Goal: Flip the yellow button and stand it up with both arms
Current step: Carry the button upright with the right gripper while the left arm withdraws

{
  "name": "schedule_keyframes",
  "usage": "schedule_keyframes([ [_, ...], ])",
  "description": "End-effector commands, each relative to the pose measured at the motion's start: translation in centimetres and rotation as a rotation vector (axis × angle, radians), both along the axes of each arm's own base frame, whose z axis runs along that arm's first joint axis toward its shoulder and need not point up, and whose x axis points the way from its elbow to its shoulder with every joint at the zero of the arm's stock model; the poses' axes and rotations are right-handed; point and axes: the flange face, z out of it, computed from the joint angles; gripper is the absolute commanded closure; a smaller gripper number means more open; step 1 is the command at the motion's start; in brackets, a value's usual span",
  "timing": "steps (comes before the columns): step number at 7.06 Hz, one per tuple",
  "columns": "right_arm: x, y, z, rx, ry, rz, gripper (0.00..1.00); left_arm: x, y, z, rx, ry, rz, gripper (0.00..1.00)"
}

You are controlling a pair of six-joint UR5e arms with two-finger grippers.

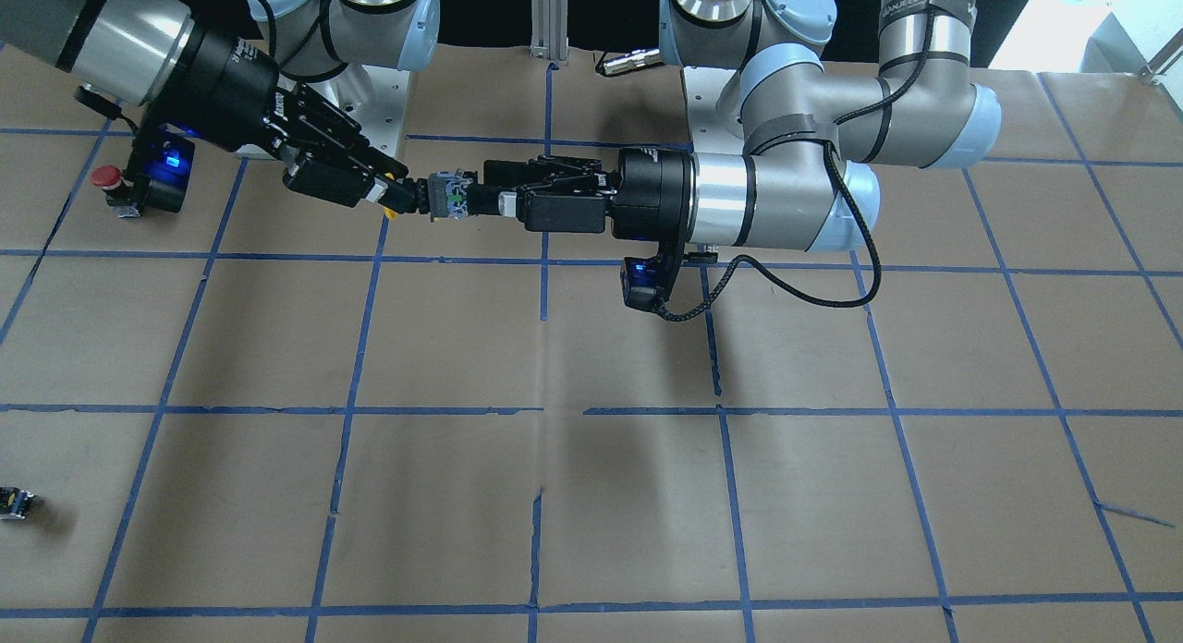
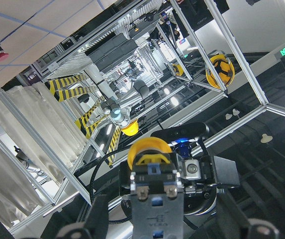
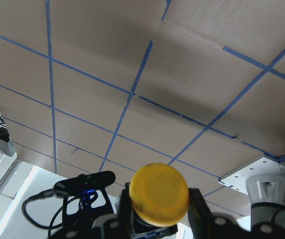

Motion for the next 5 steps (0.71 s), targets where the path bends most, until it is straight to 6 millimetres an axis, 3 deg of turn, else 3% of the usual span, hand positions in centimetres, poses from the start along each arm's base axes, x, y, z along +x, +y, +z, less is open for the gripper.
schedule_keyframes([
  [1, -4.4, -0.7, 0.0, -0.137, 0.094, 0.078, 0.84, 0.2, -2.9, 5.3, -0.13, -0.277, 0.032, 0.0],
  [3, -7.6, 0.2, -2.1, -0.243, 0.338, 0.424, 0.84, -2.1, -3.0, 7.6, -0.217, -0.539, 0.016, 0.0],
  [5, -10.7, 0.5, -3.6, -0.246, 0.439, 0.559, 0.85, -4.1, -1.2, 10.1, -0.217, -0.8, -0.064, 0.0],
])
